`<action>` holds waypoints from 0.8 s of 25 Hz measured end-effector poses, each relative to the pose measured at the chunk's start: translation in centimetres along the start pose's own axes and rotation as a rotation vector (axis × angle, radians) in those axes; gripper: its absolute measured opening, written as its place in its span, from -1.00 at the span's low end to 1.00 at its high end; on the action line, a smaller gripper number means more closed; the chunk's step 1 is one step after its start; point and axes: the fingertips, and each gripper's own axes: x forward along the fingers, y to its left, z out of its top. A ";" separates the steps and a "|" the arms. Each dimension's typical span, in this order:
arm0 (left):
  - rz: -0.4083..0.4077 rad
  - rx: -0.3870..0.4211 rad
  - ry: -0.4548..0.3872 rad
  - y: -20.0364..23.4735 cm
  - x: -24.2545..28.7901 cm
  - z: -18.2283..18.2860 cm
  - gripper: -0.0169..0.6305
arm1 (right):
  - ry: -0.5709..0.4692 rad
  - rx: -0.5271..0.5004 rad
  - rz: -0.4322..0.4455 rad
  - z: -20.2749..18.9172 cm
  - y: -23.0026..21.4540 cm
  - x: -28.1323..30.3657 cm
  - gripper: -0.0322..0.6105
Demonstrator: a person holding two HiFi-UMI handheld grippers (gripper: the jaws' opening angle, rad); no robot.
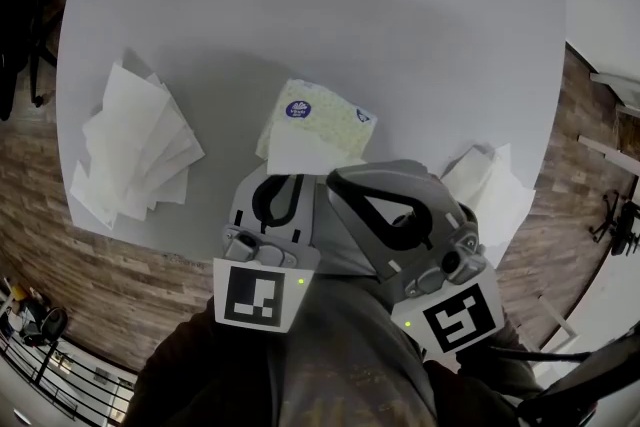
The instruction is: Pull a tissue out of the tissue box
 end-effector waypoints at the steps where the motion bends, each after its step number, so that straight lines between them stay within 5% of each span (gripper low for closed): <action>1: 0.000 0.000 -0.011 -0.2 -0.4 0.6 -0.95 | -0.010 0.014 0.000 0.9 -0.1 -0.2 -0.89; 5: 0.003 -0.029 -0.061 -0.6 -2.6 3.1 -0.95 | -0.052 0.070 0.000 4.8 -0.9 -1.4 -0.89; 12: 0.022 -0.049 -0.184 -2.1 -8.3 8.2 -0.95 | -0.111 0.024 -0.031 12.7 -0.2 -2.6 -0.89; 20: 0.071 -0.007 -0.224 3.0 -13.8 11.8 -0.95 | -0.093 0.019 -0.015 15.0 0.5 5.3 -0.89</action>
